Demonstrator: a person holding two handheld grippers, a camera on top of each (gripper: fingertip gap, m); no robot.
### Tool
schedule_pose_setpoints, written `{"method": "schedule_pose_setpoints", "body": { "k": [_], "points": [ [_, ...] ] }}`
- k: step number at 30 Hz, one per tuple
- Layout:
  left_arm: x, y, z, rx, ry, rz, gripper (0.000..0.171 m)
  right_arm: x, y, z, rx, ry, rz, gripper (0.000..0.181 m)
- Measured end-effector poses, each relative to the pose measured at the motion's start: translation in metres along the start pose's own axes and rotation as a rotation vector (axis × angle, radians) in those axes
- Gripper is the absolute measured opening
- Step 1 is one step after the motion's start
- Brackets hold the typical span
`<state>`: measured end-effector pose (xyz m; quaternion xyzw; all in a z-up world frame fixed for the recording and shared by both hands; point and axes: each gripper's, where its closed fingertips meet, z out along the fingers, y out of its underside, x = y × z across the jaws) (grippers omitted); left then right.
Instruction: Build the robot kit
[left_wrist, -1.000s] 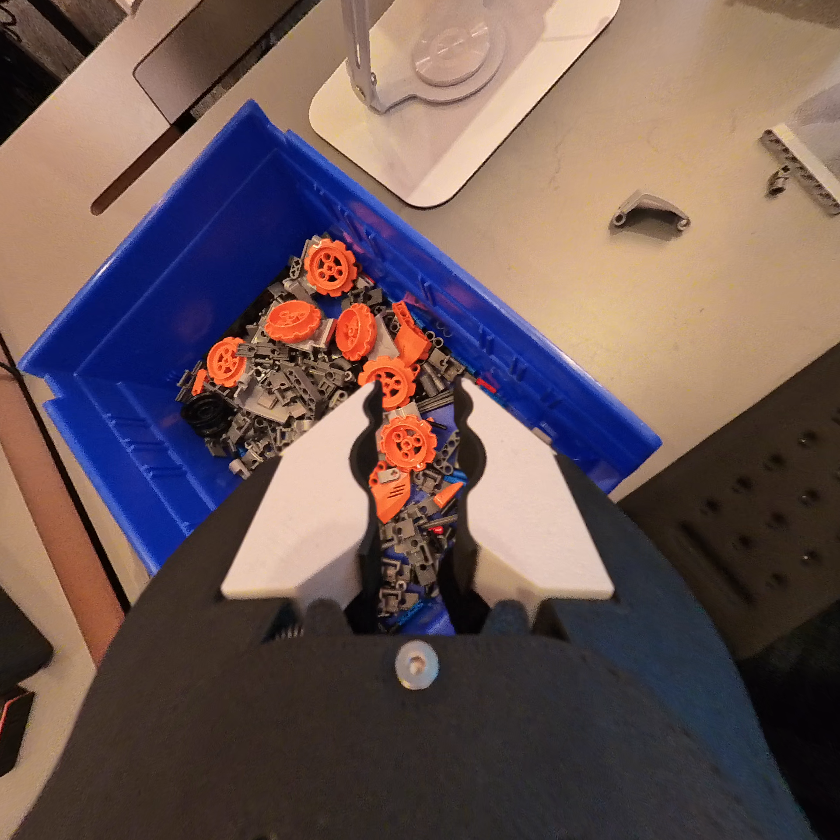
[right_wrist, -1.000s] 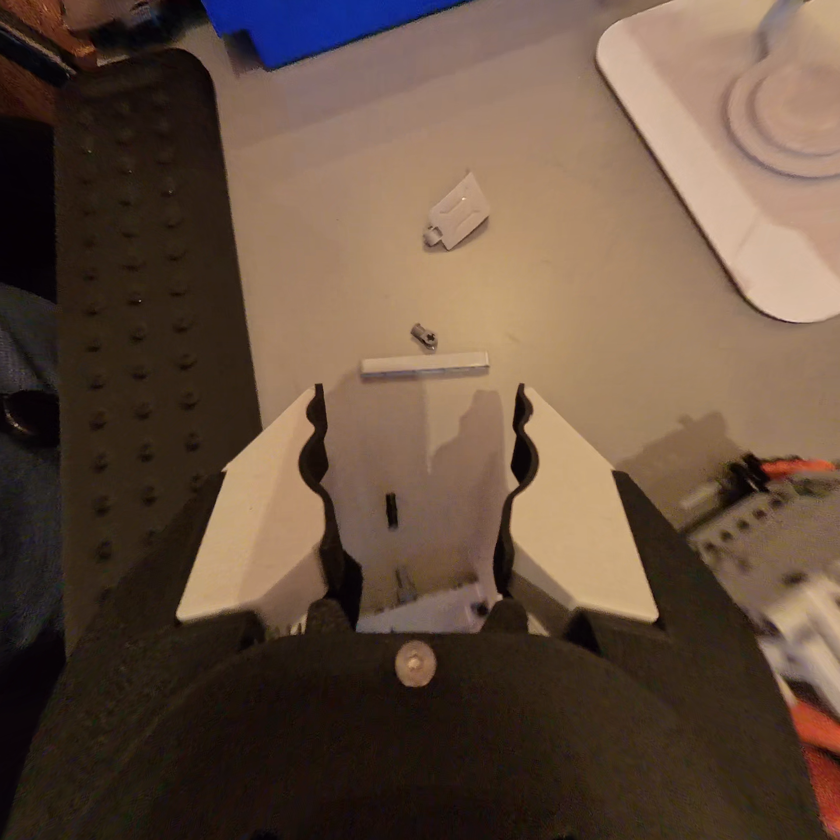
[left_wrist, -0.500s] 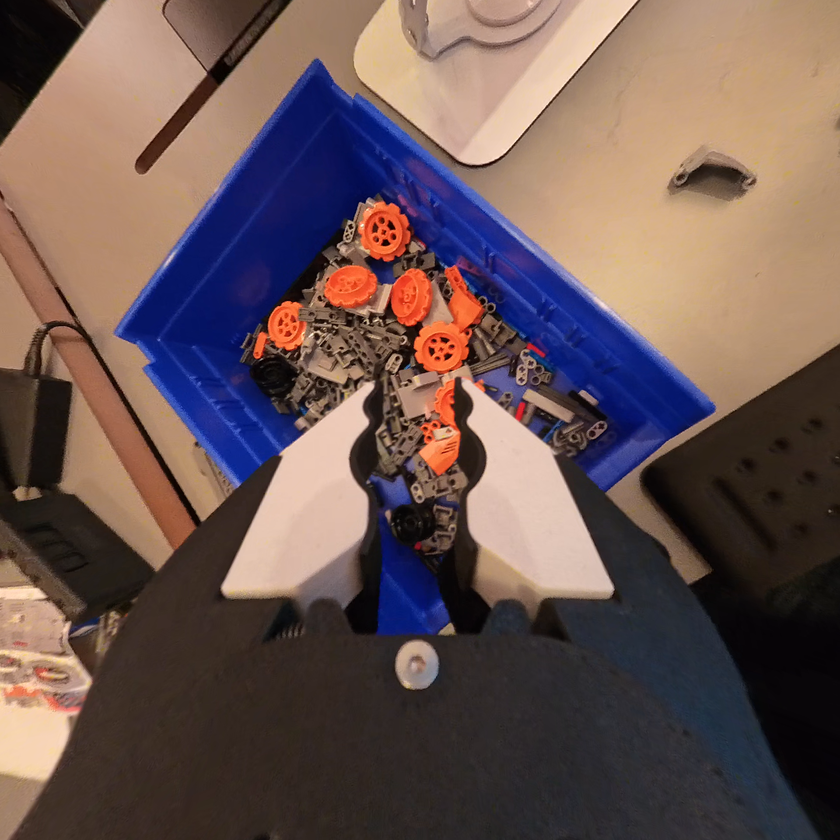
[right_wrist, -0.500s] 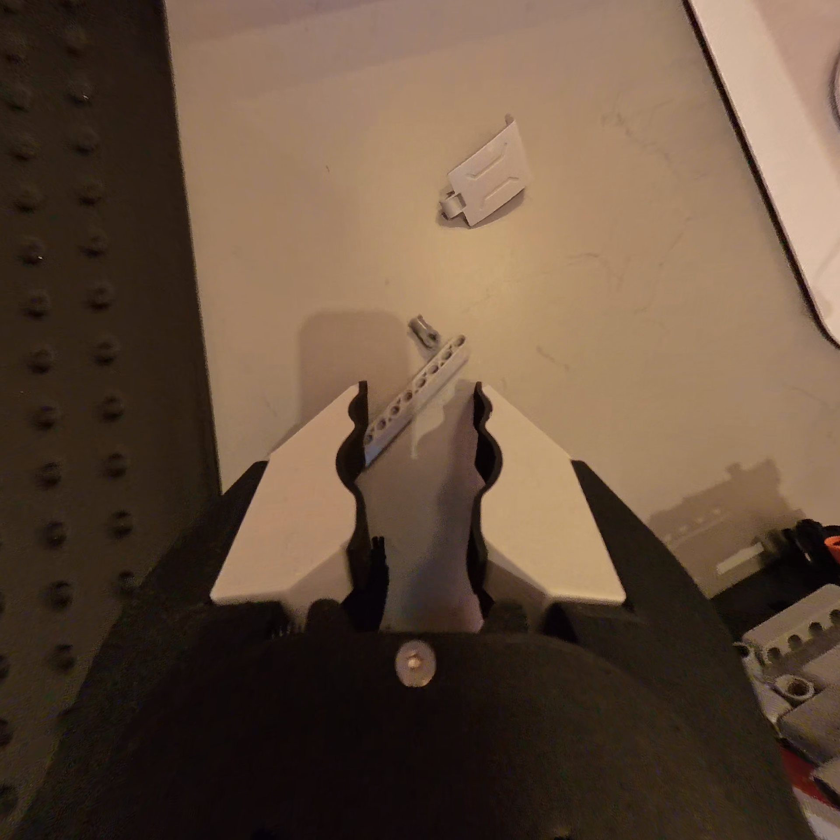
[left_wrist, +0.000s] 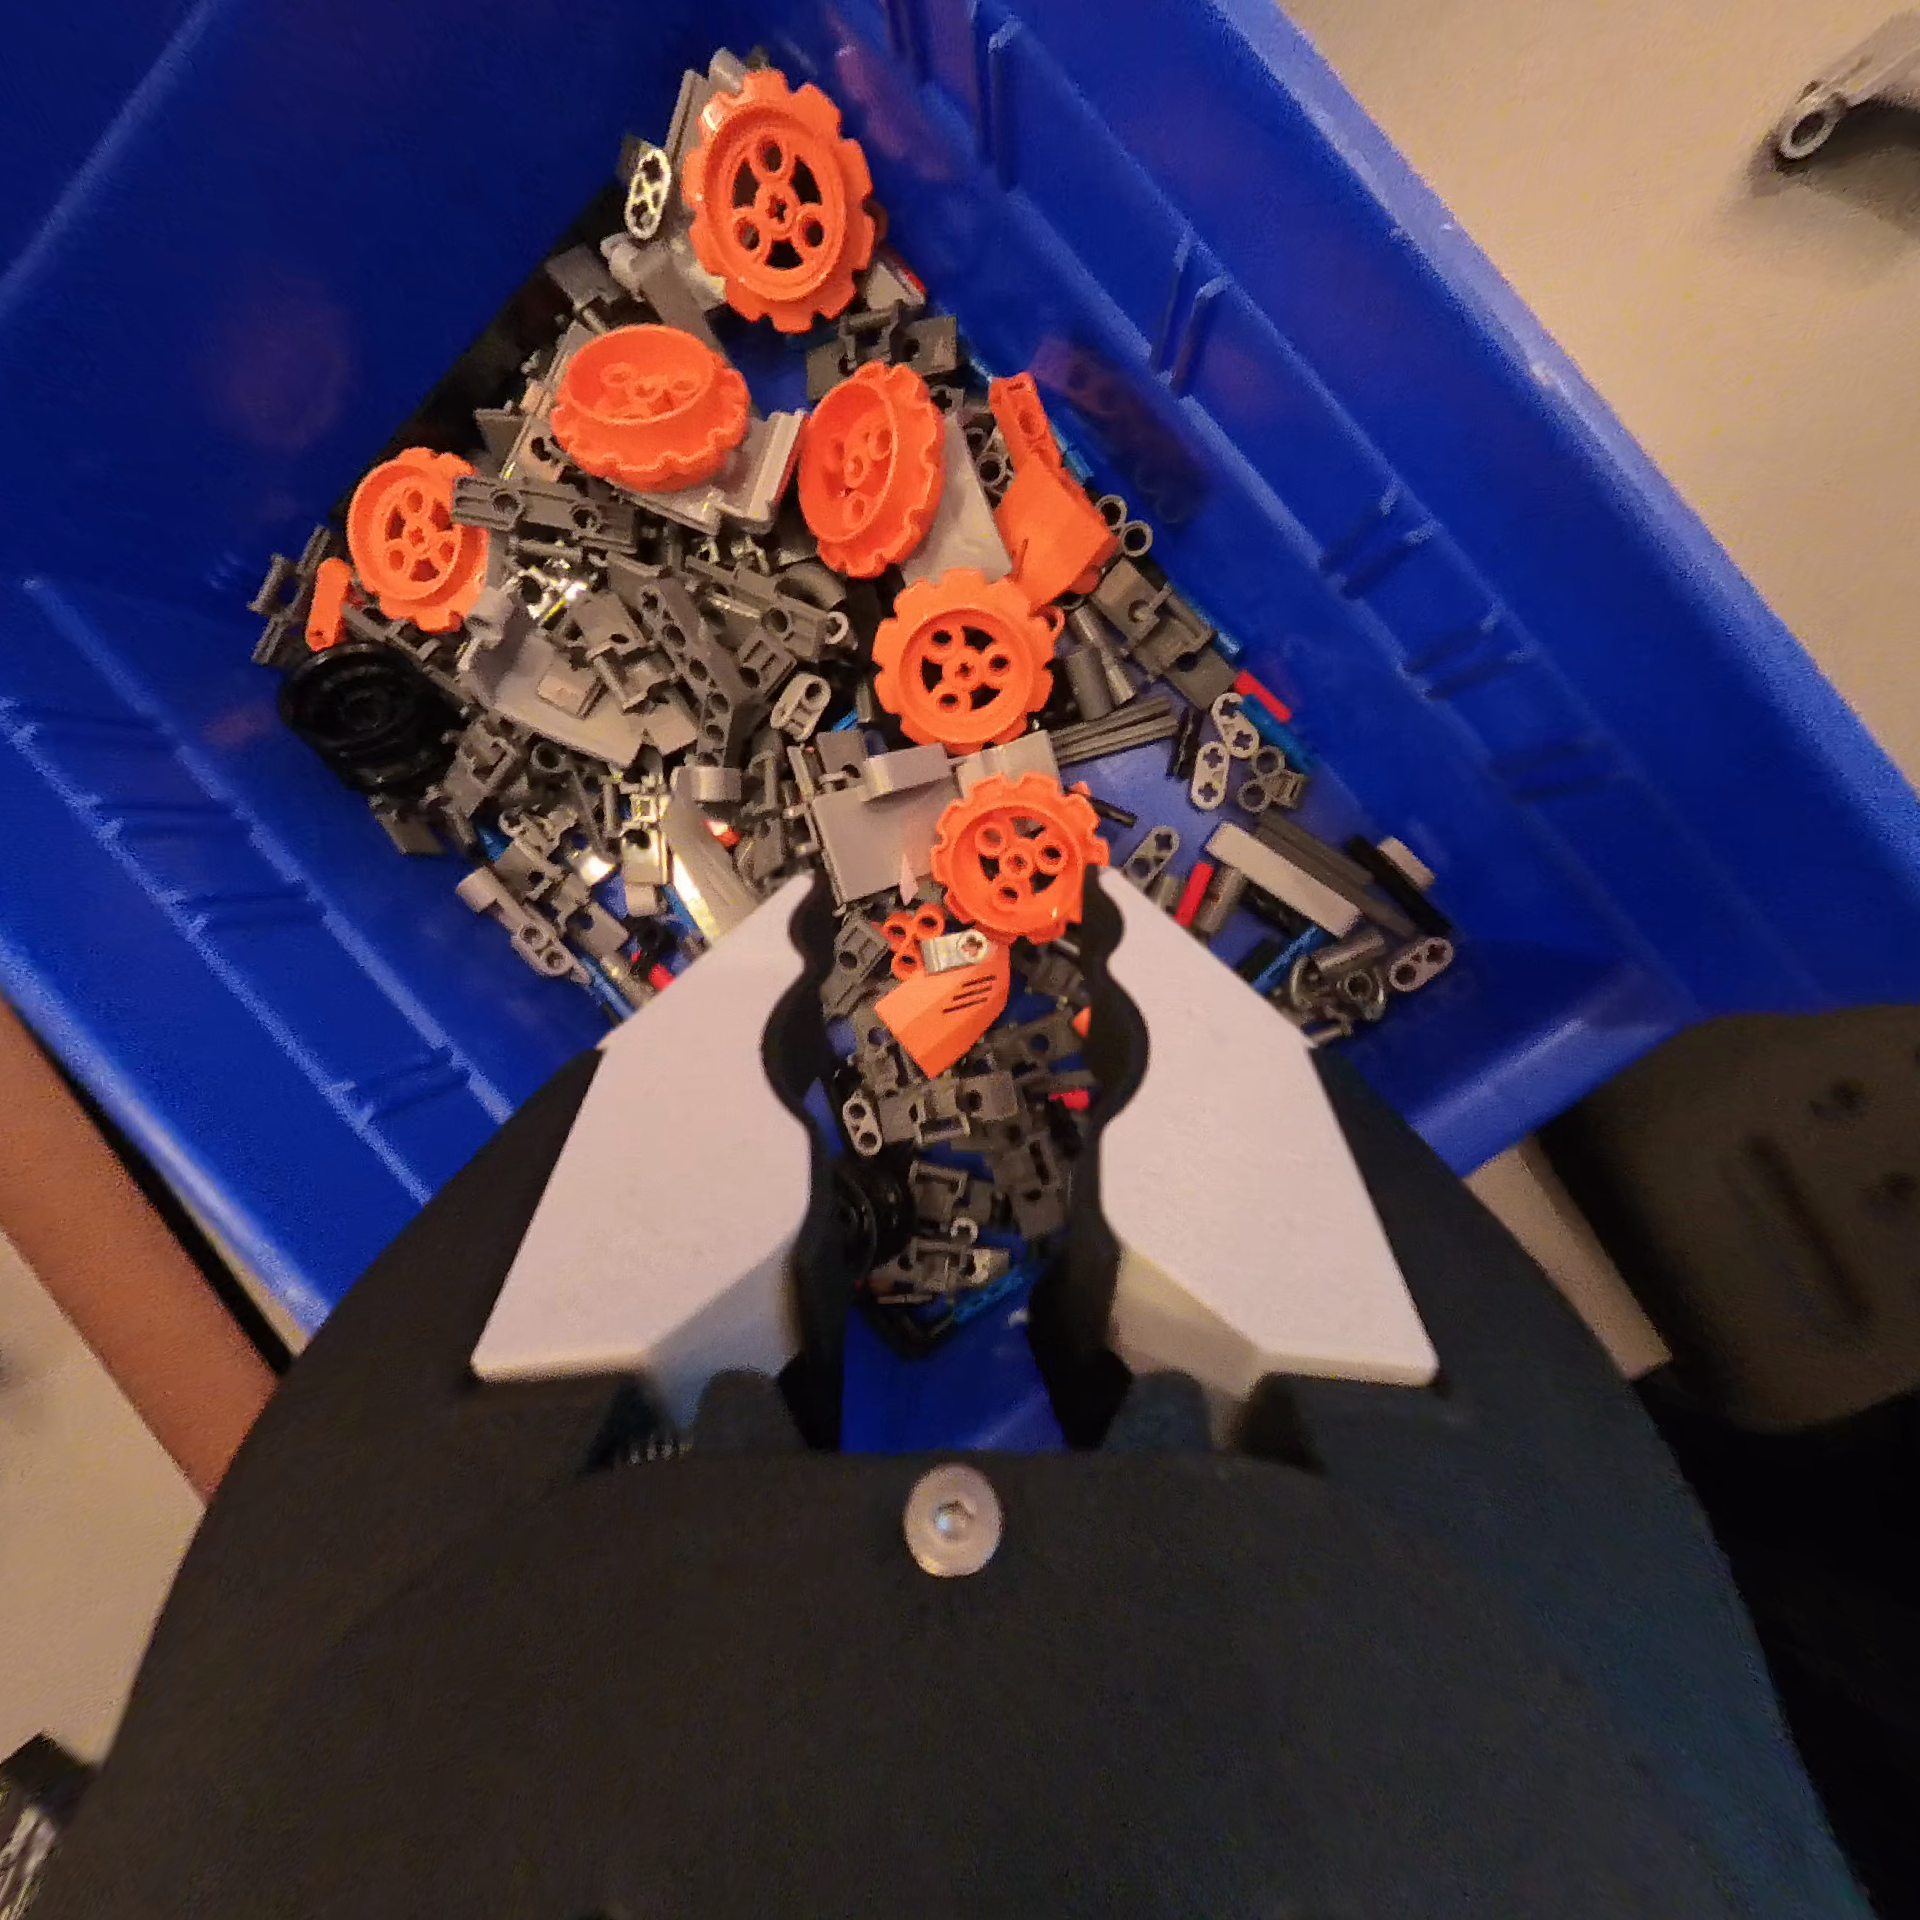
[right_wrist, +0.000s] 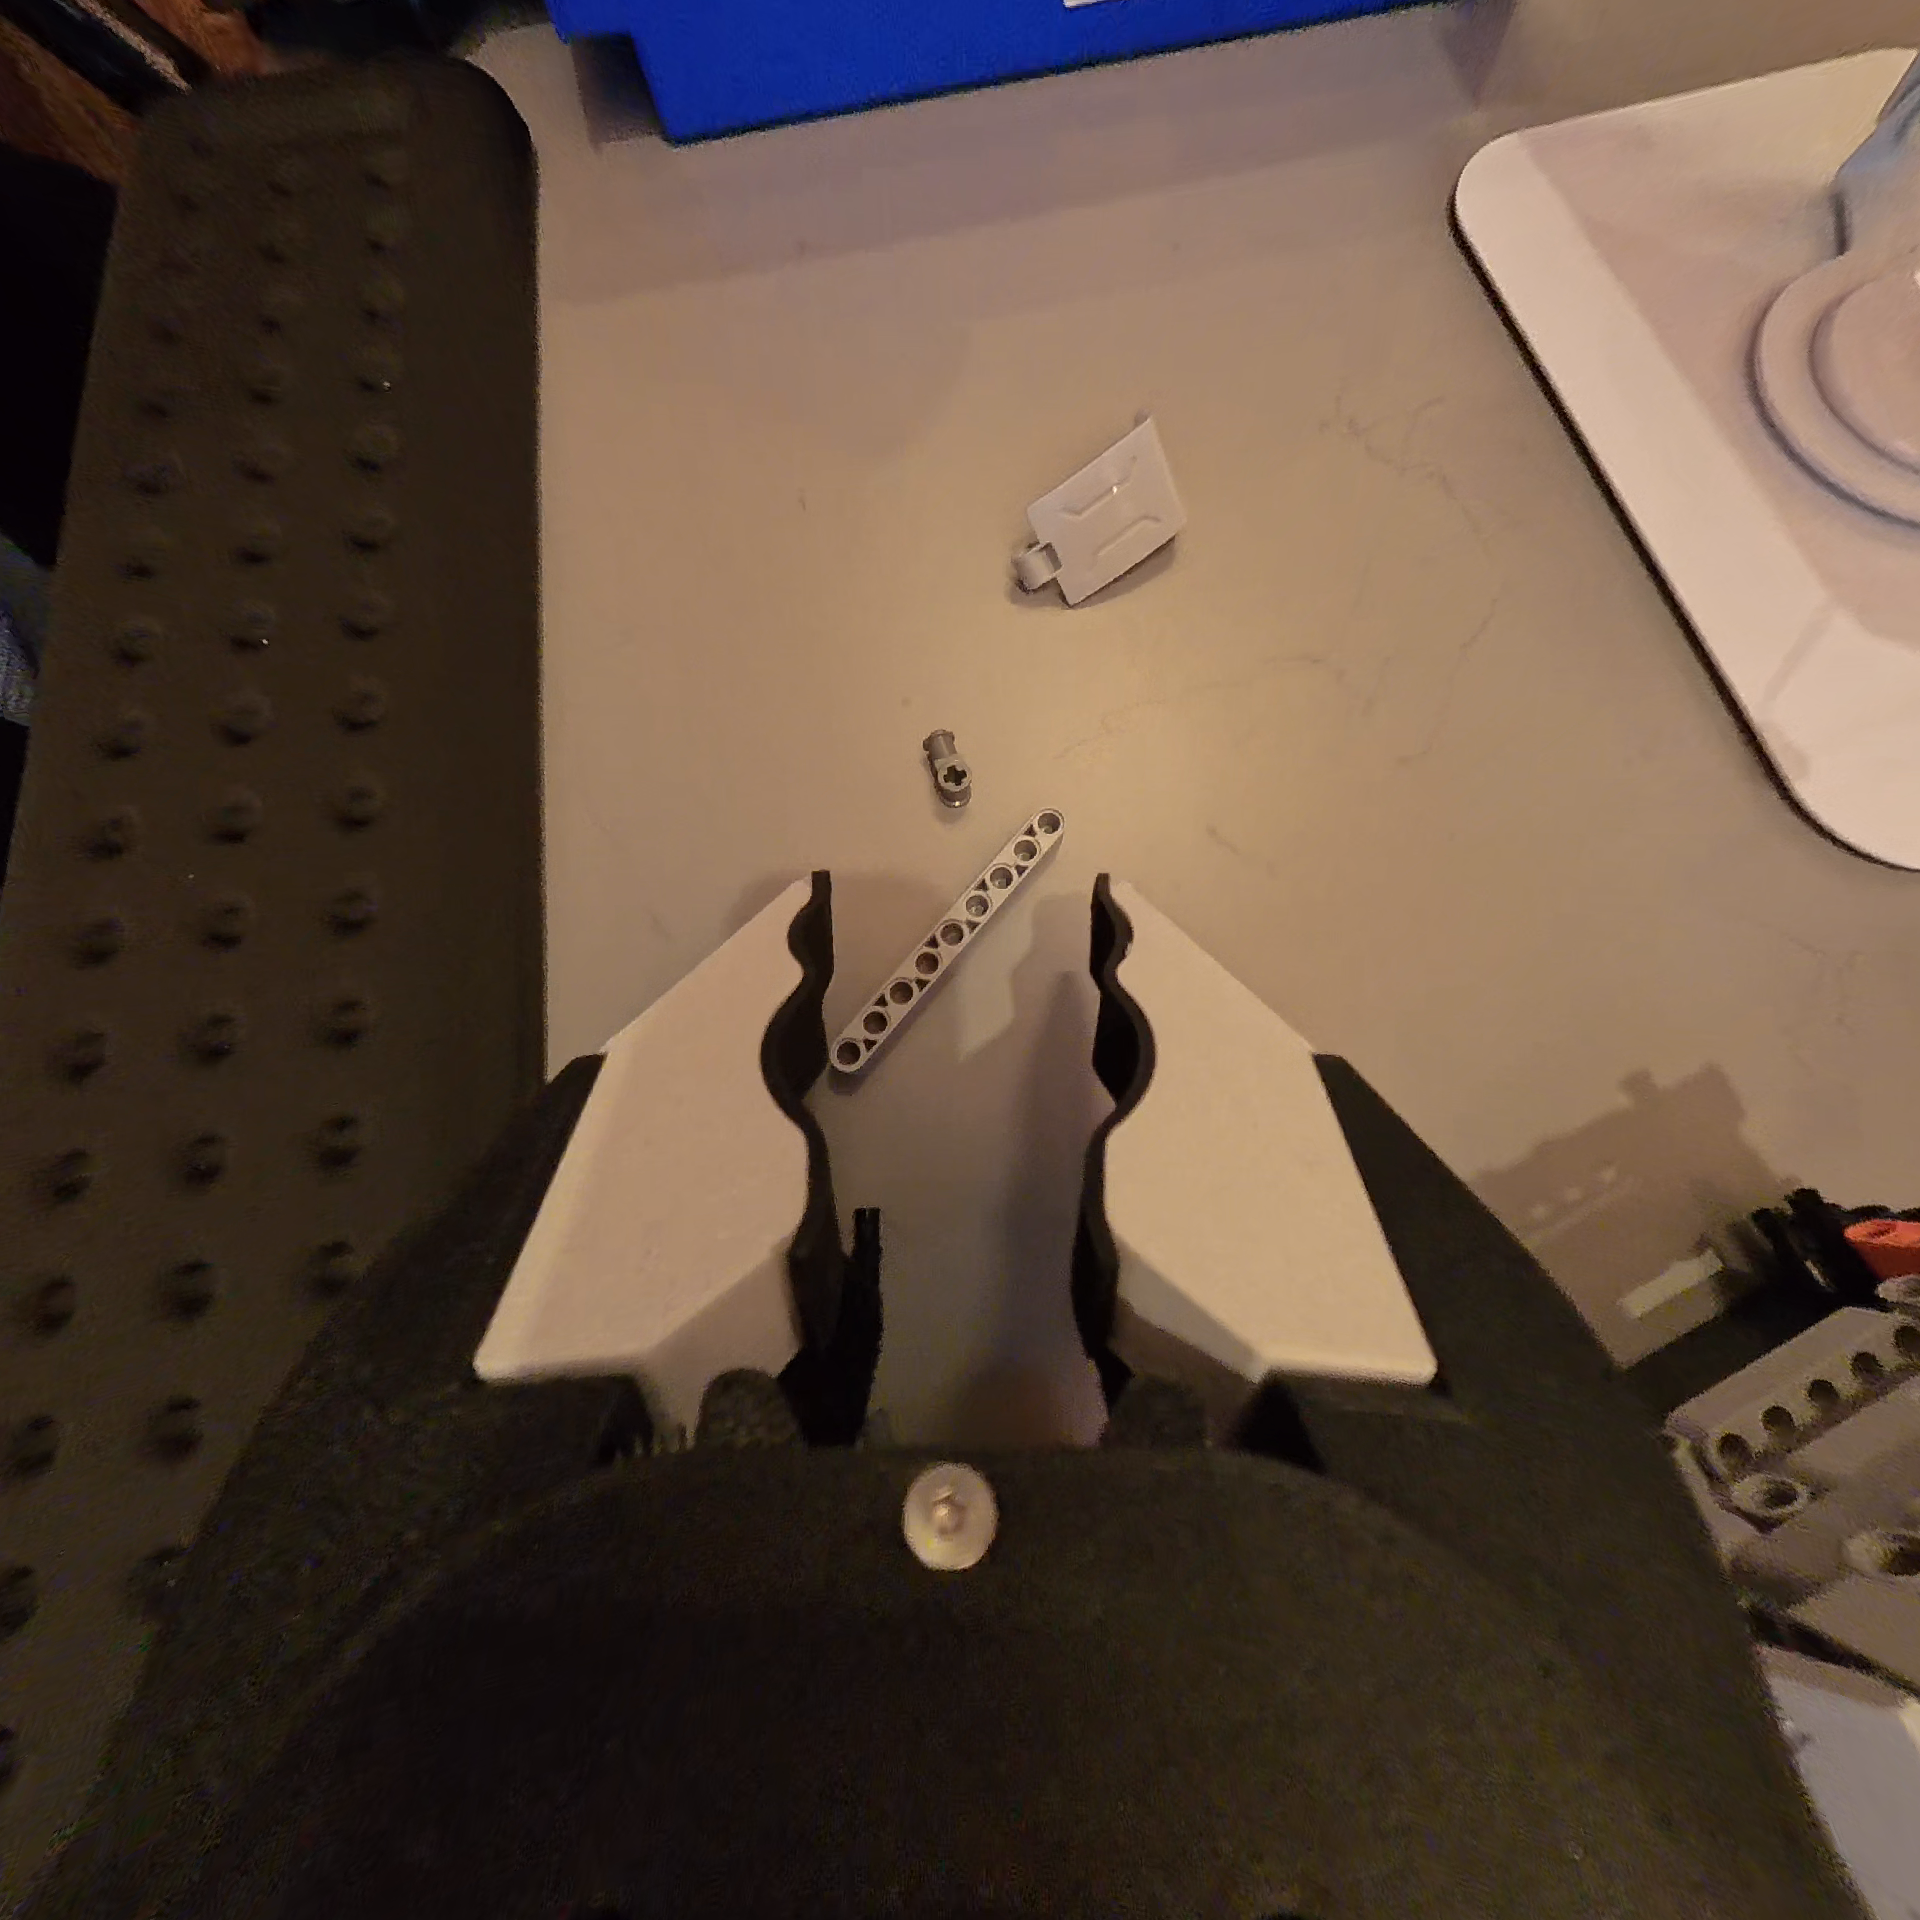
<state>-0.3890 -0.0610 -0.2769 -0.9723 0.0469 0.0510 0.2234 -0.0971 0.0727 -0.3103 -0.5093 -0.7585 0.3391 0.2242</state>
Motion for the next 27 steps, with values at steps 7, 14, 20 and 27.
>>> {"method": "schedule_pose_setpoints", "body": {
  "k": [7, 14, 20, 27],
  "points": [
    [-0.008, -0.008, 0.03, 0.019, 0.038, -0.097, 0.045, 0.004, 0.001, -0.003, 0.028, 0.005, 0.003, 0.048],
    [-0.015, 0.004, 0.035, -0.018, 0.033, -0.138, 0.024, 0.011, 0.002, -0.006, 0.047, 0.011, 0.031, 0.047],
    [-0.001, 0.035, 0.017, -0.181, 0.131, -0.142, 0.002, 0.01, 0.004, -0.006, 0.043, 0.003, 0.032, 0.047],
    [-0.03, 0.027, -0.011, -0.1, 0.014, -0.191, 0.017, 0.011, 0.002, -0.009, 0.062, -0.002, 0.039, 0.048]
  ]
}}
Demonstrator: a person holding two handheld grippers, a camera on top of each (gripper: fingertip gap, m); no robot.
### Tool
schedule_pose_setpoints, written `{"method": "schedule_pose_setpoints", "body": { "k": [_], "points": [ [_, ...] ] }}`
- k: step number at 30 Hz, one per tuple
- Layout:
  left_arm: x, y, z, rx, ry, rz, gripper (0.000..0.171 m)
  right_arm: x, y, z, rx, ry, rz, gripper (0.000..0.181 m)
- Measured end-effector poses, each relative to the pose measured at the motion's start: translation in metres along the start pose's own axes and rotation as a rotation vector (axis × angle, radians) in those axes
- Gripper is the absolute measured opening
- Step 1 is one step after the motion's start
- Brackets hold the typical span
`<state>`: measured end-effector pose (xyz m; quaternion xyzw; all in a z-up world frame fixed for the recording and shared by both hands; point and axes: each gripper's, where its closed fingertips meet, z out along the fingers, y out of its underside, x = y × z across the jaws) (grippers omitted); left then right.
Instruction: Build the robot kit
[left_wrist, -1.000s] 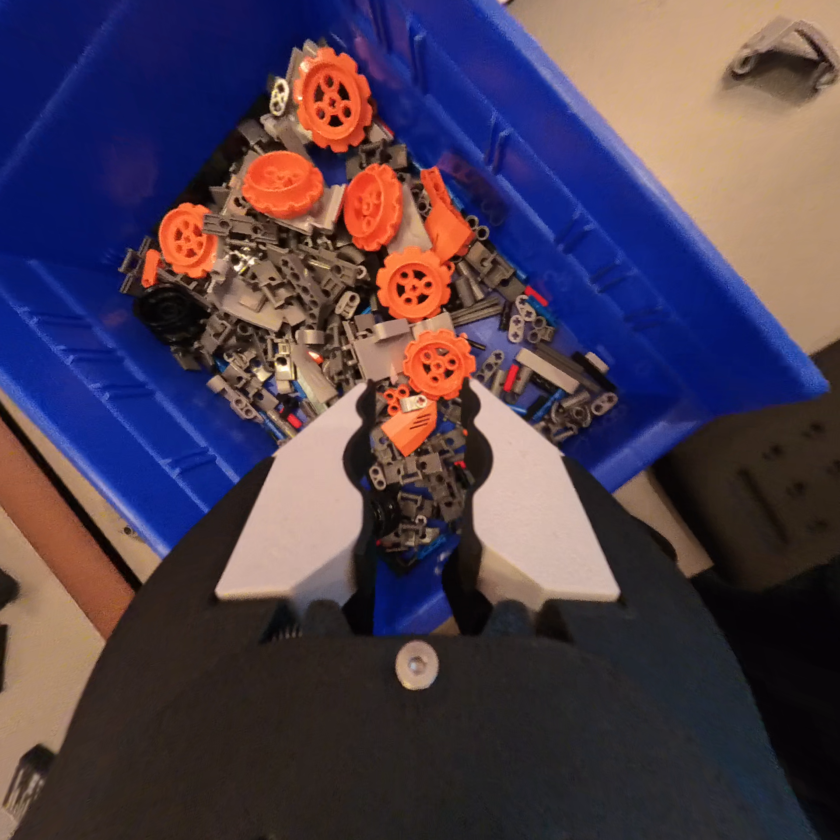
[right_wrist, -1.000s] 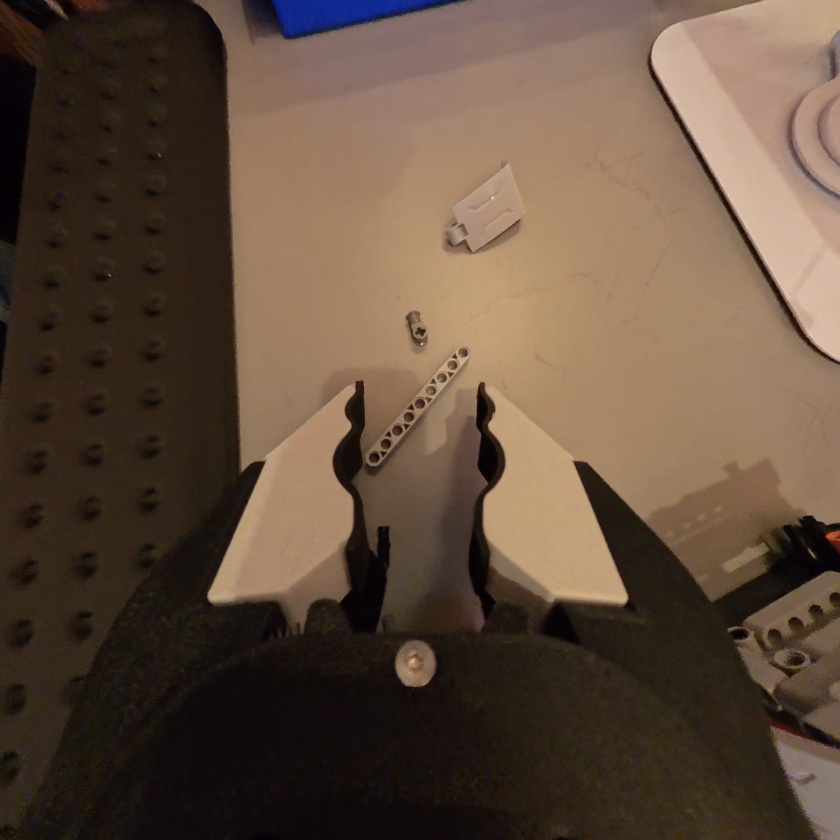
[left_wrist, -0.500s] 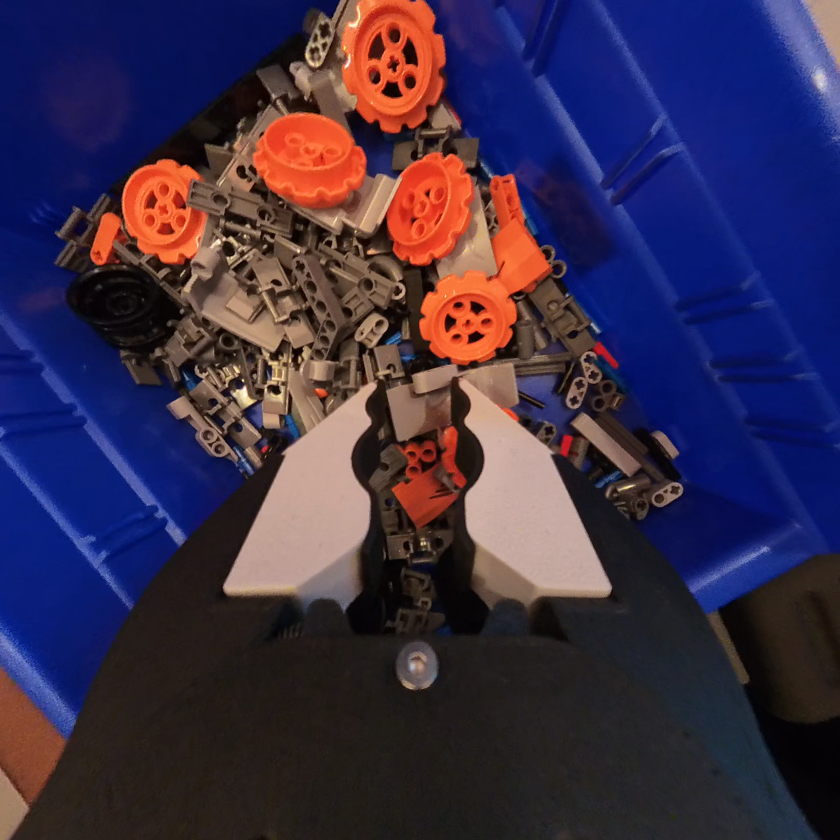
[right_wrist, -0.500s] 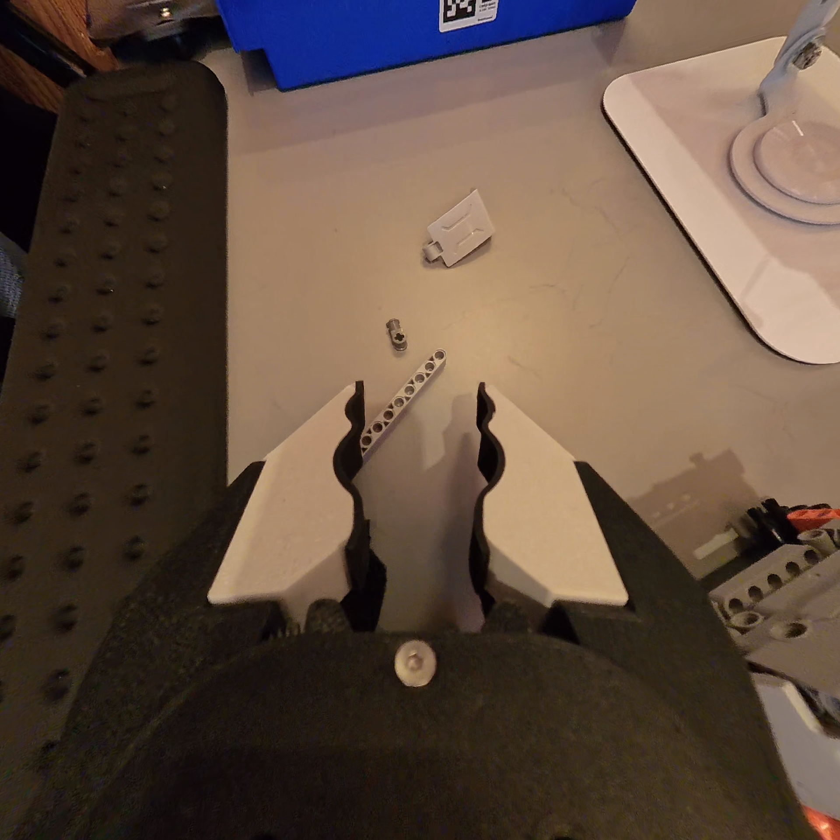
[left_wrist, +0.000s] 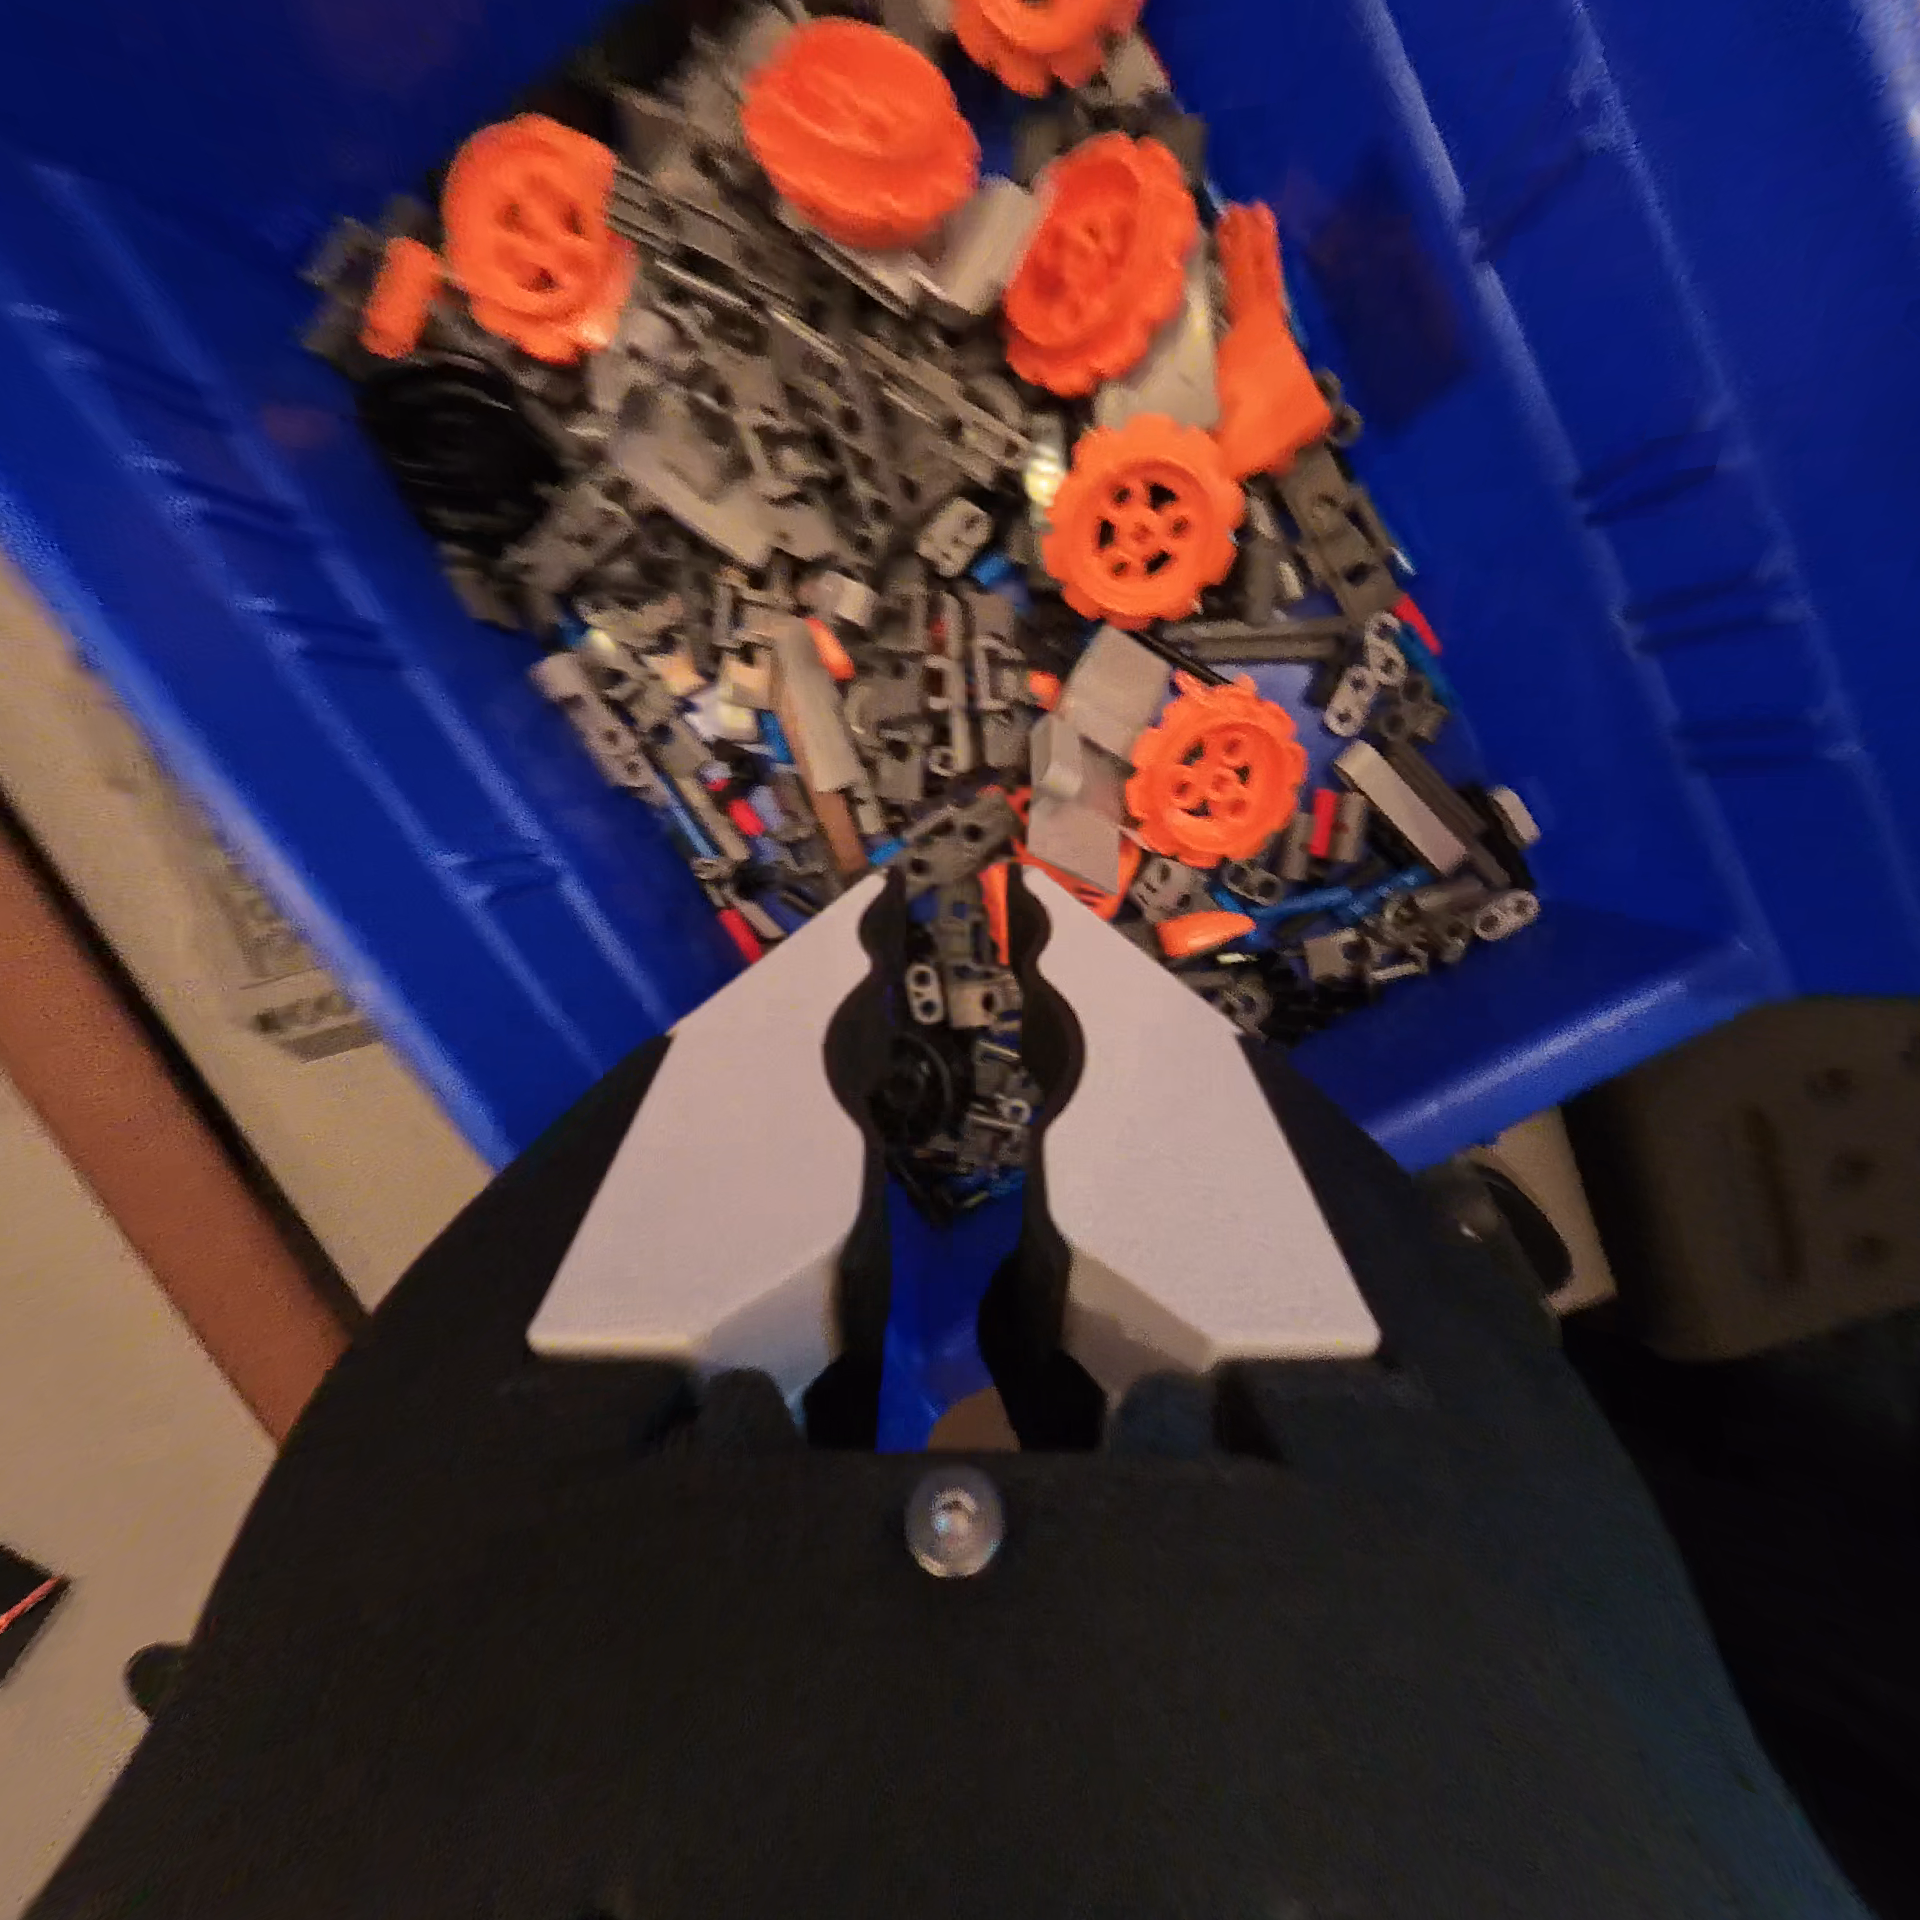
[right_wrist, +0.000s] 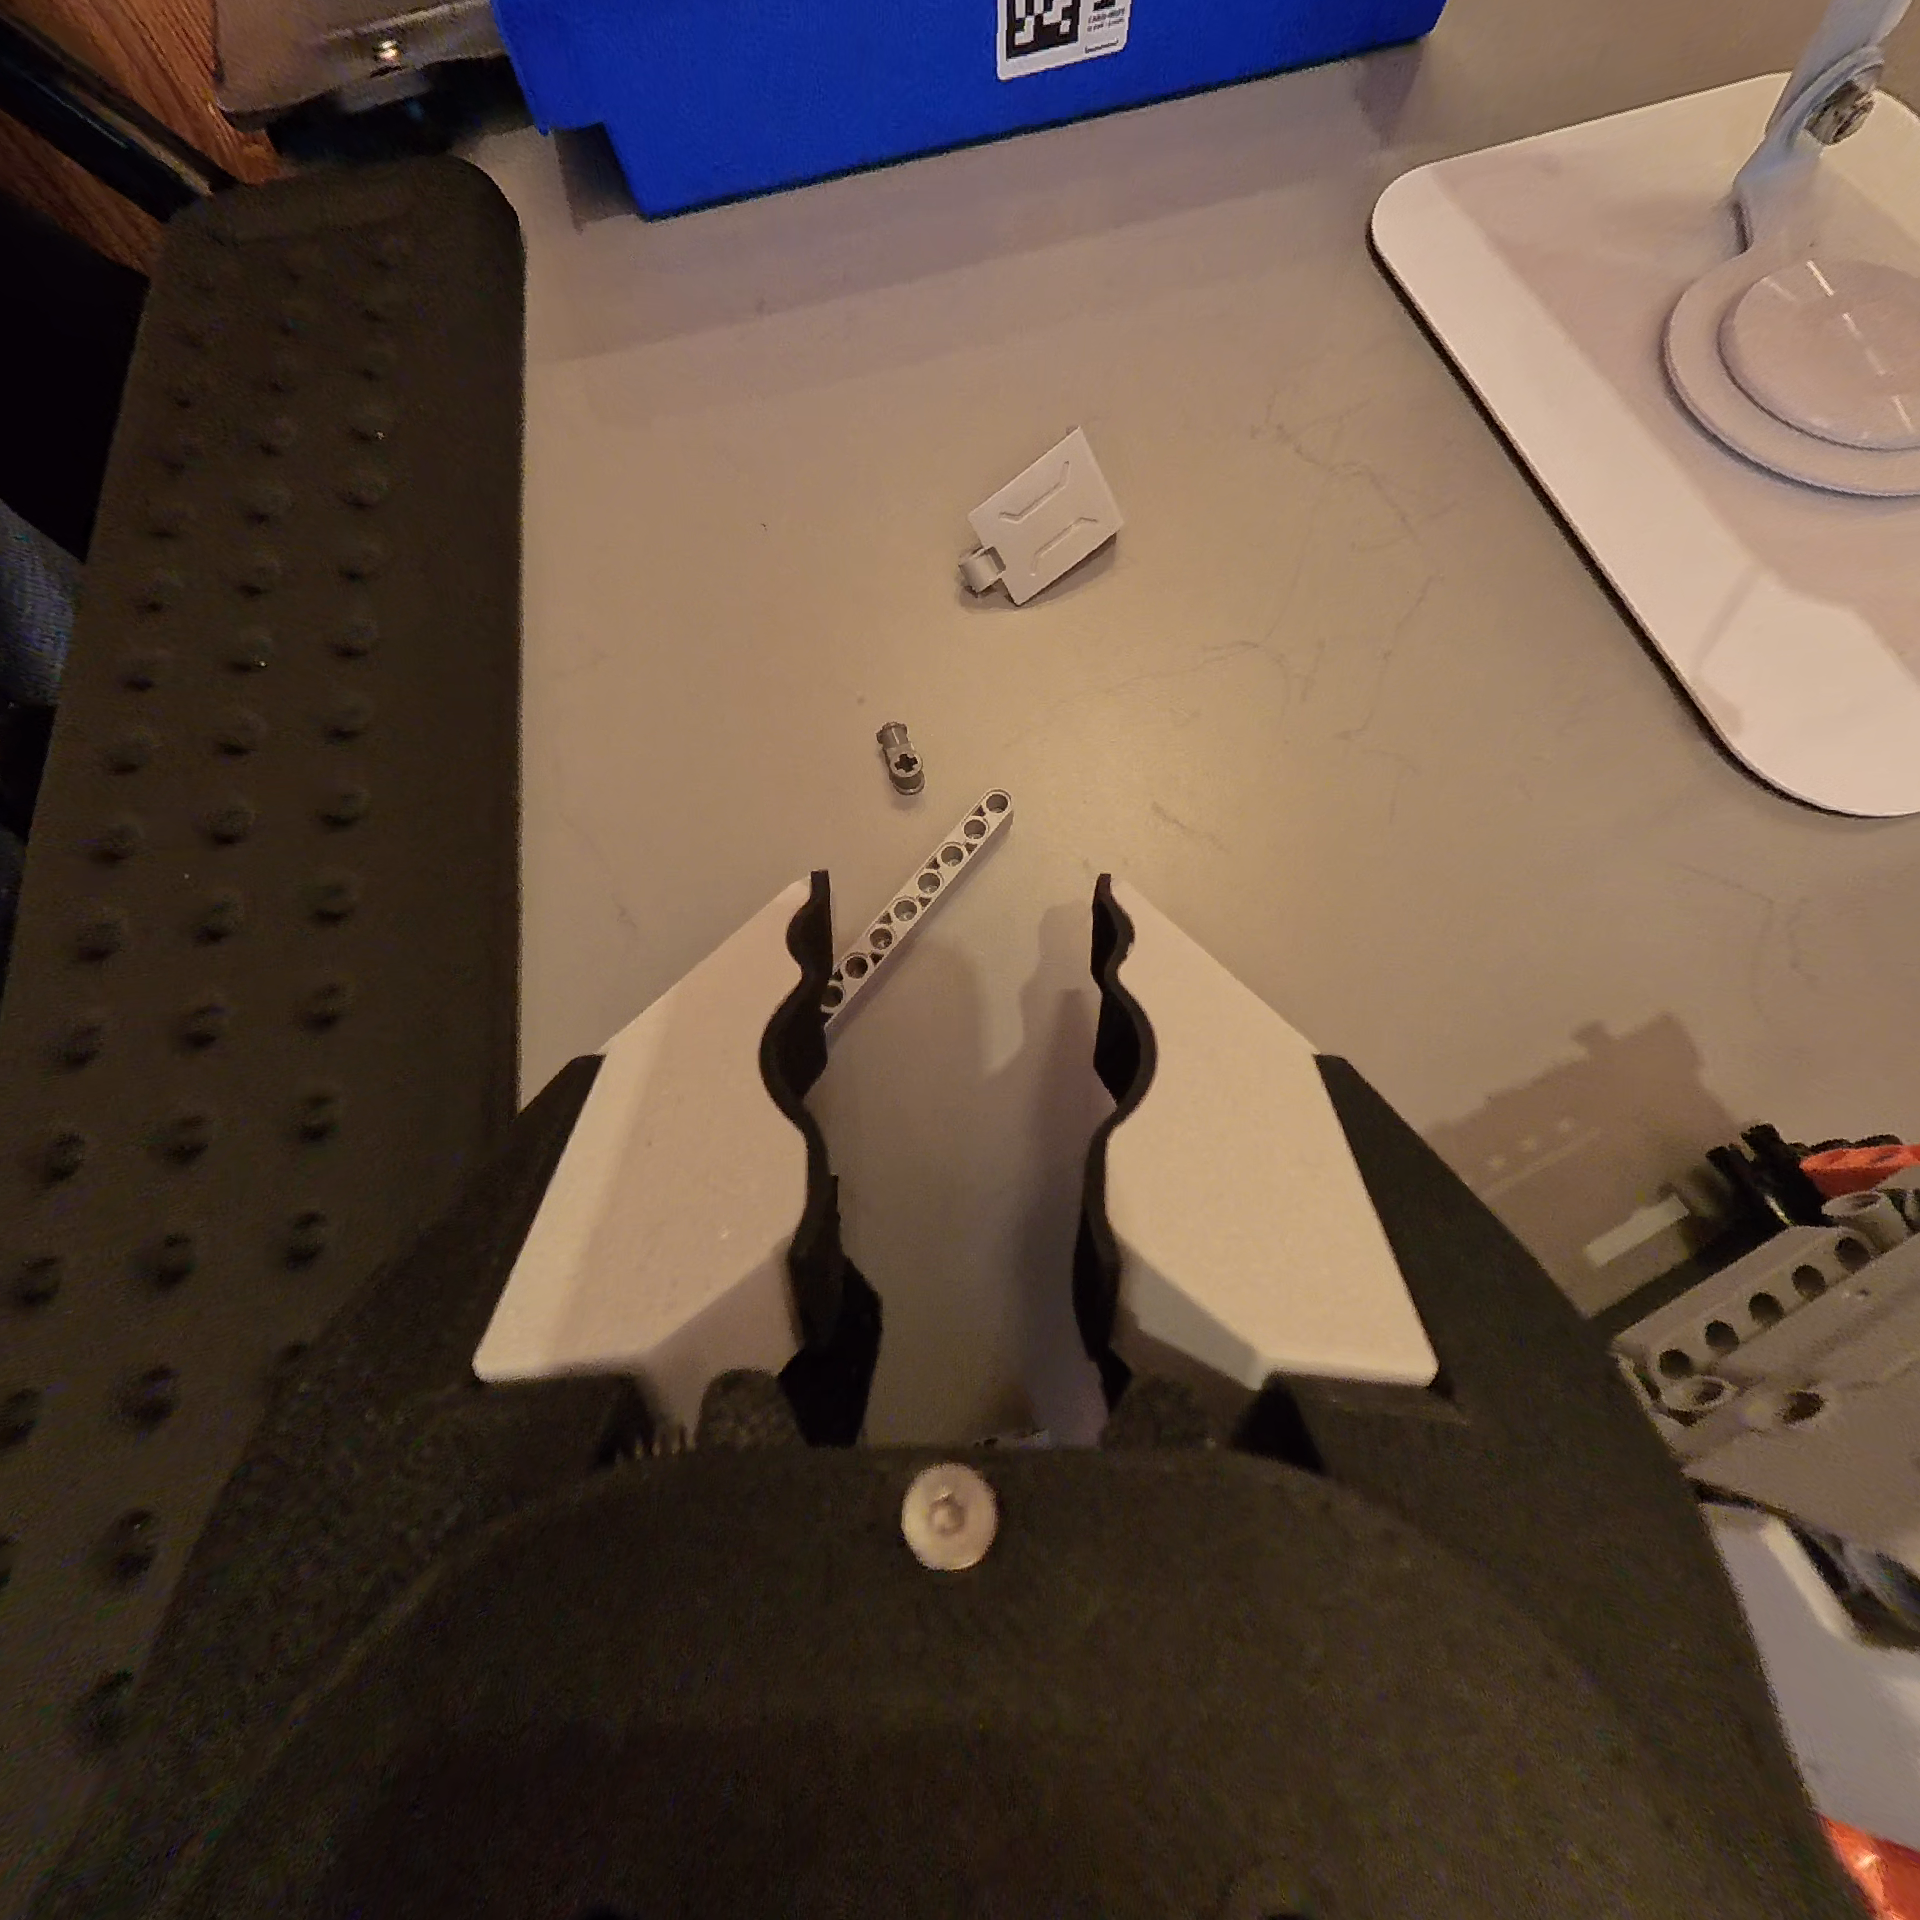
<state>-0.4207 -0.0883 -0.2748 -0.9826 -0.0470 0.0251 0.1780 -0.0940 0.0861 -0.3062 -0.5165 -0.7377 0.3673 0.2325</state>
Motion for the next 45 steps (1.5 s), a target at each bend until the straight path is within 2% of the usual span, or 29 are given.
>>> {"method": "schedule_pose_setpoints", "body": {
  "k": [4, 7, 10, 12, 14, 16, 19, 21, 24, 27, 28, 29, 34, 38, 41, 43, 45],
  "points": [
    [-0.023, -0.019, -0.012, 0.055, -0.119, 0.012, 0.02, -0.001, 0.0, -0.001, 0.004, -0.01, 0.002, 0.048],
    [-0.035, -0.038, -0.018, 0.092, -0.151, 0.013, 0.022, -0.003, -0.001, -0.001, 0.013, -0.019, 0.003, 0.049],
    [-0.043, -0.05, -0.015, 0.047, -0.151, 0.05, 0.025, -0.003, -0.002, -0.001, 0.019, -0.024, 0.007, 0.049],
    [-0.041, -0.061, -0.005, -0.004, -0.099, 0.097, 0.027, -0.003, -0.002, -0.001, 0.02, -0.028, 0.011, 0.05],
    [-0.036, -0.071, 0.007, -0.063, -0.056, 0.187, 0.027, -0.004, -0.002, -0.002, 0.027, -0.035, 0.012, 0.049],
    [-0.042, -0.078, 0.013, -0.131, -0.075, 0.235, 0.026, -0.005, -0.001, -0.001, 0.024, -0.045, 0.019, 0.05],
    [-0.033, -0.088, 0.017, -0.166, -0.049, 0.343, 0.028, -0.005, -0.003, -0.004, 0.043, -0.047, 0.02, 0.05],
    [-0.039, -0.089, 0.023, -0.209, -0.085, 0.393, 0.032, -0.003, -0.004, -0.005, 0.048, -0.043, 0.025, 0.051],
    [-0.034, -0.082, 0.038, -0.258, -0.057, 0.415, 0.035, -0.002, -0.005, -0.007, 0.056, -0.039, 0.026, 0.052],
    [-0.033, -0.068, 0.054, -0.294, -0.03, 0.429, 0.032, -0.001, -0.004, -0.006, 0.054, -0.039, 0.031, 0.052],
    [-0.03, -0.067, 0.056, -0.287, -0.009, 0.426, 0.024, -0.001, -0.003, -0.006, 0.053, -0.038, 0.032, 0.052],
    [-0.029, -0.07, 0.057, -0.258, 0.001, 0.421, 0.024, 0.0, -0.003, -0.006, 0.053, -0.039, 0.035, 0.052],
    [-0.022, -0.058, 0.059, -0.286, 0.089, 0.399, 0.02, 0.002, -0.001, -0.005, 0.052, -0.039, 0.046, 0.052],
    [-0.018, -0.04, 0.058, -0.358, 0.149, 0.403, 0.016, 0.005, 0.0, -0.005, 0.053, -0.038, 0.059, 0.052],
    [-0.009, -0.026, 0.051, -0.41, 0.209, 0.415, 0.014, 0.004, 0.002, -0.004, 0.048, -0.047, 0.057, 0.052],
    [0.003, -0.013, 0.041, -0.464, 0.301, 0.41, 0.015, 0.003, 0.003, -0.003, 0.044, -0.052, 0.053, 0.052],
    [0.003, -0.011, 0.034, -0.457, 0.315, 0.419, 0.016, 0.003, 0.002, -0.004, 0.049, -0.052, 0.048, 0.052]
  ]
}}
